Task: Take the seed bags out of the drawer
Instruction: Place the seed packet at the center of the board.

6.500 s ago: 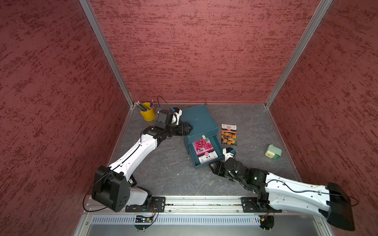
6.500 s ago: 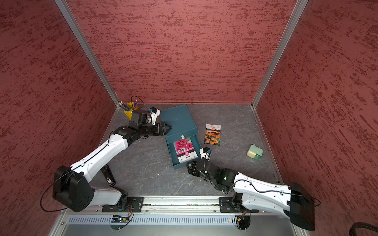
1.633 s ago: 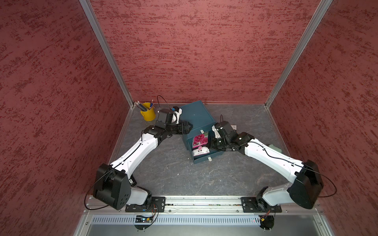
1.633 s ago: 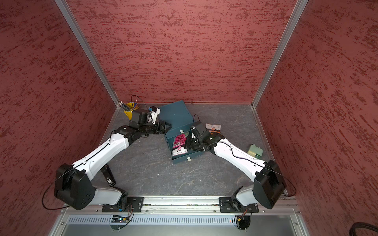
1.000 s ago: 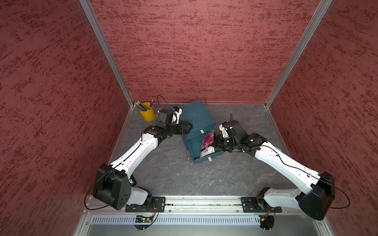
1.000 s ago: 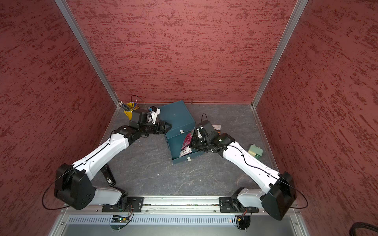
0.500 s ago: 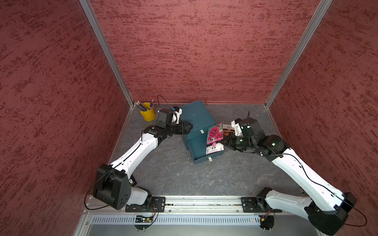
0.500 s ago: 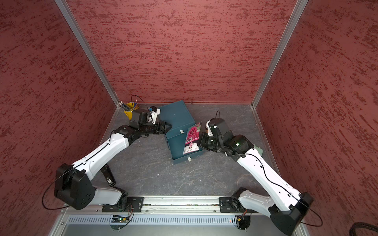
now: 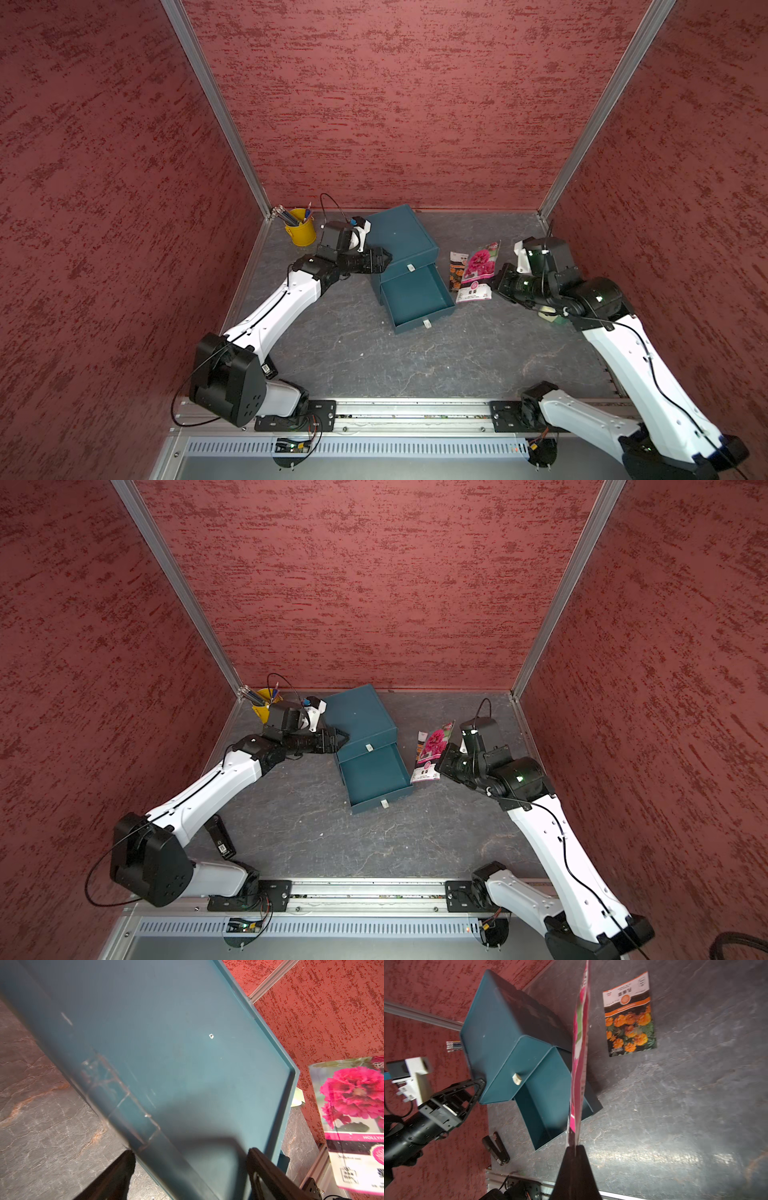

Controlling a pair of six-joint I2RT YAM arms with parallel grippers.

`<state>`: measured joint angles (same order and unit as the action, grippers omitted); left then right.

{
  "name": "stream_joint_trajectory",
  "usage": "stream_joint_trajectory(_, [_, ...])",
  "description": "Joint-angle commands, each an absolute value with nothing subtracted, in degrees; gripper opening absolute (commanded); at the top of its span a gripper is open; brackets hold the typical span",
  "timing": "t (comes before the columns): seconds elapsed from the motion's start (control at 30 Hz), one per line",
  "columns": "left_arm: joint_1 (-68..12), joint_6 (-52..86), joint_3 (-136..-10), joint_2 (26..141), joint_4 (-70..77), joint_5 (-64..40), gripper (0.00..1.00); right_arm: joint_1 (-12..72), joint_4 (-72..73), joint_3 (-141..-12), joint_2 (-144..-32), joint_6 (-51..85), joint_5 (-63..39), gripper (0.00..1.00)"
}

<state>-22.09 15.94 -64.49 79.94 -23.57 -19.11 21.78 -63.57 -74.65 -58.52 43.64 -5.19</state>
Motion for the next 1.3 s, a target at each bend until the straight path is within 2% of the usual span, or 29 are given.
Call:
stream_joint_trajectory(0.0, [-22.7,13.6,-64.1,81.4,-29.4,-18.6,0.87,19.4,-65.6,-71.8,-57.8,41.2,-2.4,0.00])
stream_joint_trajectory(0.57, [-22.3,13.3,-64.8,81.6,-29.6,-18.3,0.87,9.0,-55.5,-51.9,-61.9,37.1,-8.3,0.00])
stream_joint_trajectory(1.13, [-22.2,13.0,-65.0,82.0,-29.6,-18.7,0.87,7.7,-61.5,-49.6,-67.1,37.5,-3.3,0.00])
stream_joint_trajectory(1.17, [-22.2,13.0,-65.1,82.0,-29.6,-18.6,0.87,7.6,-61.7,-49.7,-67.0,37.6,-3.0,0.09])
stream_joint_trajectory(1.27, [-22.1,12.9,-65.0,82.0,-29.8,-18.6,0.87,7.5,-62.1,-49.9,-66.8,37.6,-2.4,0.16])
